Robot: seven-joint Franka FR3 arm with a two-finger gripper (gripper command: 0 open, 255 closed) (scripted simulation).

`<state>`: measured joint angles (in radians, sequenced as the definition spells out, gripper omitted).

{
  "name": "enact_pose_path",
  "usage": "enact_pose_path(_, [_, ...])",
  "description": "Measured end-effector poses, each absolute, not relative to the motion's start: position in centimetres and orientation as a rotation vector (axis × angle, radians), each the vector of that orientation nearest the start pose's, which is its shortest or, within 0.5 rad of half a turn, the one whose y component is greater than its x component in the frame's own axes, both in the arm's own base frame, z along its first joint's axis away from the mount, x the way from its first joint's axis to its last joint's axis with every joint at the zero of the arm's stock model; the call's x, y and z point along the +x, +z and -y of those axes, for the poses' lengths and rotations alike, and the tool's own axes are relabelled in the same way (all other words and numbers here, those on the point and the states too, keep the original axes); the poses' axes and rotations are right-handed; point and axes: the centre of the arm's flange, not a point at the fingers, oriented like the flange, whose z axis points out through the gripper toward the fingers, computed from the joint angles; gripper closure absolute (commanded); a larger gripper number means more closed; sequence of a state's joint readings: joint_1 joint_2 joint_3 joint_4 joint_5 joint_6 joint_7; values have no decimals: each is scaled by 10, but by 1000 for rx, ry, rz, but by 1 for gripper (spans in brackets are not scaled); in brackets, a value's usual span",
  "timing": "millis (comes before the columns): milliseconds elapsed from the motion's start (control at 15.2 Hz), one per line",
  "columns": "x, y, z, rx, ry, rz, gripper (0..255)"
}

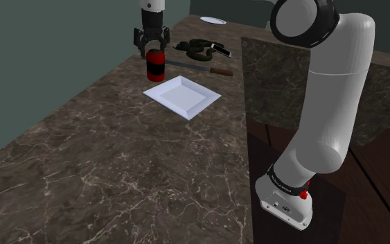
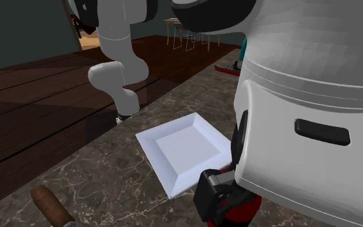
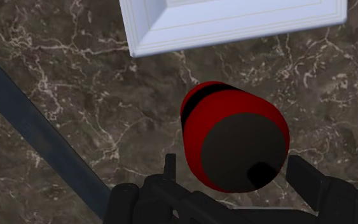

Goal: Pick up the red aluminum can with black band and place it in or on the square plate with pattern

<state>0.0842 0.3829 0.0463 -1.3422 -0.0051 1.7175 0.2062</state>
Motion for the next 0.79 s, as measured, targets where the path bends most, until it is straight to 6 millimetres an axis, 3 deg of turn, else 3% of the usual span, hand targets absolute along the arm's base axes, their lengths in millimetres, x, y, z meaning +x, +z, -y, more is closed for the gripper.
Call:
enact_pose_path(396, [668, 506, -82, -3128, 14, -122, 0])
enact_pose_path(462, [668, 506, -82, -3128, 14, -122, 255])
enact_pose_path(792, [669, 507, -83, -3128, 11, -123, 255])
